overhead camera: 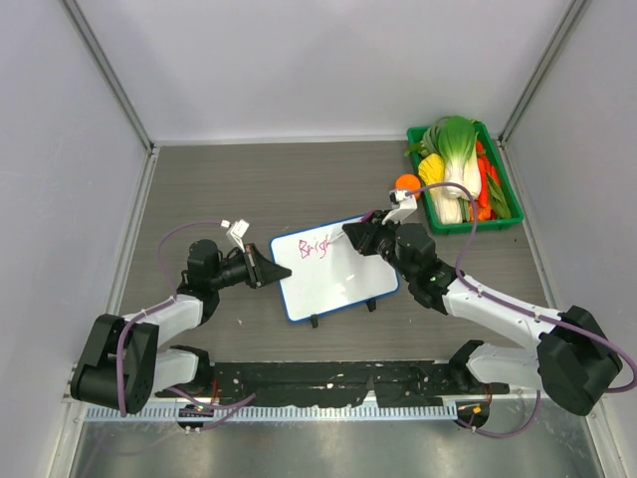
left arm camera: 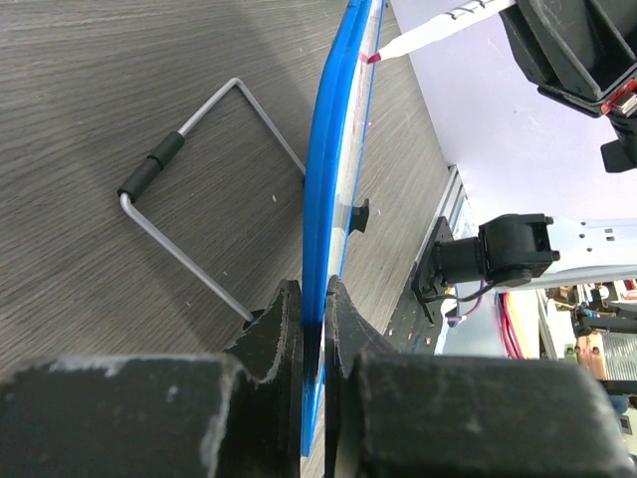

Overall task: Write a sentence on the whiteboard
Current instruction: Write with the whiteboard marker on the whiteboard.

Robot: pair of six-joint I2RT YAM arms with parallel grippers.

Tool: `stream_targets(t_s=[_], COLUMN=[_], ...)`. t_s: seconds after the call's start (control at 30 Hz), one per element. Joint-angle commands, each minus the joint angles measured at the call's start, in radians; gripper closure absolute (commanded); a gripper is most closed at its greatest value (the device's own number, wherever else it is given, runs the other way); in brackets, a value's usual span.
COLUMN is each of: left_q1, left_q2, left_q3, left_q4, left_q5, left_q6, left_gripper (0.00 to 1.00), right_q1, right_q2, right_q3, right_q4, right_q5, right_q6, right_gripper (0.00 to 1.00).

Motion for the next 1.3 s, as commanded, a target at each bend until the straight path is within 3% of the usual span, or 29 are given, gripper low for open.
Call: stream_targets(t_s=[0.0,1.27], left_q1=[0.001,0.003], left_q2=[0.013,0.008], left_q3=[0.001,0.001], left_q4=[-0.065,-0.070], left_q5=[-0.086,-0.089], left_q6=[0.085,0.086], left_gripper=[1.00,1.00], right_q1=[-0.002,-0.001], right_q2=[0.009,-0.040], right_q3=[0.050,-0.028], right_q4=[0.025,-0.030], right_q5=[0.047,0.049], right_q6=[-0.001,-0.004], right_gripper=[0.99,0.99])
